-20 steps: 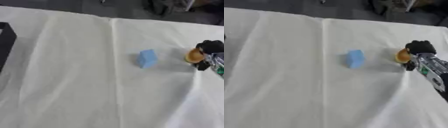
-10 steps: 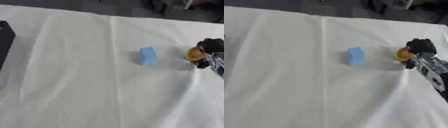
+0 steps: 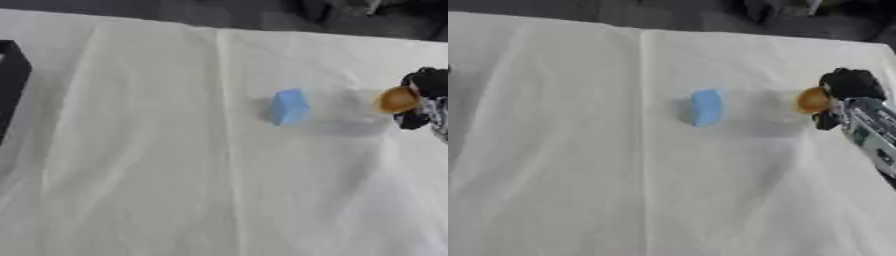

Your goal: Pick up the objects with one hand, pass them to the other hand, and then place them into the box on the other side of the table.

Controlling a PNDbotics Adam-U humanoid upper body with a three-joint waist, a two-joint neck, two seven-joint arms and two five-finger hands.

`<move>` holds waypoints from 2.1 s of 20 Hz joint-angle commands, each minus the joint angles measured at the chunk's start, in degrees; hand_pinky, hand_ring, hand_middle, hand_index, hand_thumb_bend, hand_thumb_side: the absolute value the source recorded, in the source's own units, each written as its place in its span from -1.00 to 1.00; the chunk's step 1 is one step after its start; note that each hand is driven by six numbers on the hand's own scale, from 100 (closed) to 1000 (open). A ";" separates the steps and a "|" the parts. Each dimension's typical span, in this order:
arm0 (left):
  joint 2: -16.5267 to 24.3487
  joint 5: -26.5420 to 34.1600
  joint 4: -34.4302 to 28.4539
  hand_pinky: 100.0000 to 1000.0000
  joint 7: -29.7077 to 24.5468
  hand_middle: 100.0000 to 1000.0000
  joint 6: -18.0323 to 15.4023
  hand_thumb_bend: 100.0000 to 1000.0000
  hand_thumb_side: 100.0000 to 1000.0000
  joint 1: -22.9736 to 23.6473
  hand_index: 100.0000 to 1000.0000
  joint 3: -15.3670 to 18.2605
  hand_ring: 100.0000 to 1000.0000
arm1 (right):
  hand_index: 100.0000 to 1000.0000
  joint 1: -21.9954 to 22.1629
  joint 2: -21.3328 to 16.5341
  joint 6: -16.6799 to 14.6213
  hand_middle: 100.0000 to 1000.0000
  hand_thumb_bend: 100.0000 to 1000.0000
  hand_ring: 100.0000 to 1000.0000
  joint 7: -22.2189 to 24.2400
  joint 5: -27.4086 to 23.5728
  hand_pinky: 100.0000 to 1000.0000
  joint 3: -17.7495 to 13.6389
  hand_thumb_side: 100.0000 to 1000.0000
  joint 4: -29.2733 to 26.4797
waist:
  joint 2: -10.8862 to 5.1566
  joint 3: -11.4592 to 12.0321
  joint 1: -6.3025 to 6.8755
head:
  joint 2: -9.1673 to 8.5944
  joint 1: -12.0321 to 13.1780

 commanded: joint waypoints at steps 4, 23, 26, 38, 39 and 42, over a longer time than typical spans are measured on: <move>1.90 0.02 -0.97 0.97 0.55 0.29 -0.02 -0.08 0.52 0.19 0.66 0.93 -0.18 | -0.28 0.72 -3.20 0.16 -0.40 -0.84 0.16 -0.16 -1.02 0.85 -1.93 -1.00 -3.49 | -2.17 -0.59 0.29 | 0.59 0.45; 4.12 1.57 -0.97 0.97 1.31 0.29 2.05 -0.10 0.48 1.16 0.66 1.50 -0.18 | -0.25 -2.77 7.02 5.38 -0.41 -0.74 0.09 -24.47 -13.57 0.02 4.74 -1.00 -19.53 | -6.51 -4.94 3.46 | 3.58 4.74; 5.47 2.01 -0.97 0.96 1.12 0.29 3.47 -0.09 0.48 0.89 0.66 1.16 -0.18 | -0.25 -5.81 9.92 3.37 -0.41 -0.76 0.07 -28.07 -13.75 -0.08 7.05 -1.00 -19.53 | -7.66 -6.02 4.03 | 4.41 6.40; 12.61 4.06 -0.97 0.94 -2.47 0.30 9.06 -0.10 0.47 -3.42 0.69 -0.27 -0.17 | -0.24 -13.45 22.74 -1.85 -0.41 -0.92 0.03 -36.69 -12.51 -0.23 18.77 -1.00 -19.53 | -10.99 -8.08 4.23 | 7.21 11.85; 13.26 4.05 -0.97 0.94 -3.04 0.30 9.60 -0.09 0.47 -4.06 0.69 -0.47 -0.17 | -0.24 -13.89 23.54 -2.01 -0.41 -0.92 0.02 -37.55 -11.83 -0.25 19.99 -1.00 -19.53 | -11.13 -8.08 4.19 | 7.43 11.98; 15.25 4.20 -0.97 0.93 -5.22 0.32 11.72 -0.09 0.47 -6.13 0.71 -1.25 -0.16 | -0.25 -14.89 25.99 -1.74 -0.41 -0.93 0.02 -39.65 -10.23 -0.27 23.29 -1.00 -19.53 | -11.56 -8.06 3.99 | 8.20 12.16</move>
